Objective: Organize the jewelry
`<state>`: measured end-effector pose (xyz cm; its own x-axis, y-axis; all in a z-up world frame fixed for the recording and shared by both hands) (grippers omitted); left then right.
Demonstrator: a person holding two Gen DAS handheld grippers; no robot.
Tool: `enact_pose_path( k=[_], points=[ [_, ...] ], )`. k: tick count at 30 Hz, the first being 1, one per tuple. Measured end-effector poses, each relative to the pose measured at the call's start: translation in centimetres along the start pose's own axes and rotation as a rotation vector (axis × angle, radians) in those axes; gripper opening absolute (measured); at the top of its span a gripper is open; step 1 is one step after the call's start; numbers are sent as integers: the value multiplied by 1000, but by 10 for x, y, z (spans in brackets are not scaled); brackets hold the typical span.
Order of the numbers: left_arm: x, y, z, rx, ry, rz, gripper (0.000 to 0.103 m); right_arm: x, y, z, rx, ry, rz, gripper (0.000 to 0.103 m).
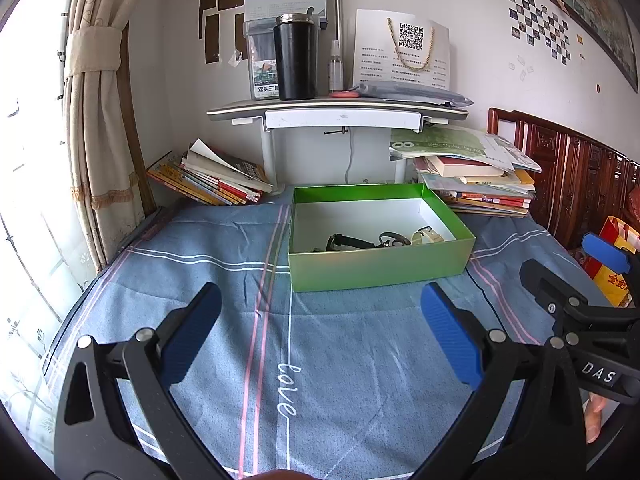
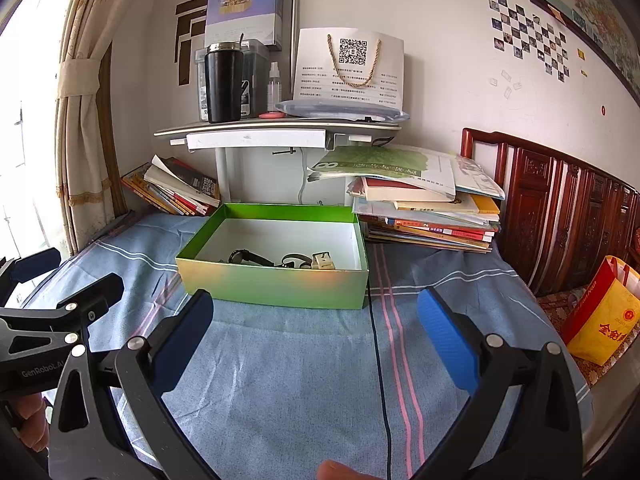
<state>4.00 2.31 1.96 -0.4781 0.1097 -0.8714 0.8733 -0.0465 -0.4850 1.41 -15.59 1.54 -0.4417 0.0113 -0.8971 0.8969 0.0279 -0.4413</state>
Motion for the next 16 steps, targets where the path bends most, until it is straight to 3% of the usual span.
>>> enact_pose_path(
  k=[16],
  points=[
    [1,0,0,0,-2,-5,99,2,1,0,1,1,-4,100]
  ],
)
Point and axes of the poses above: each gripper's, at about its wrist camera, not at the fingertips, and y roughly the way its jaws point, z to its right, x to its underside, the point moved 2 cm from there along y, roughly the way its jaws point, and after that the axes turned 3 degrees about -x, right-handed, at the moved point
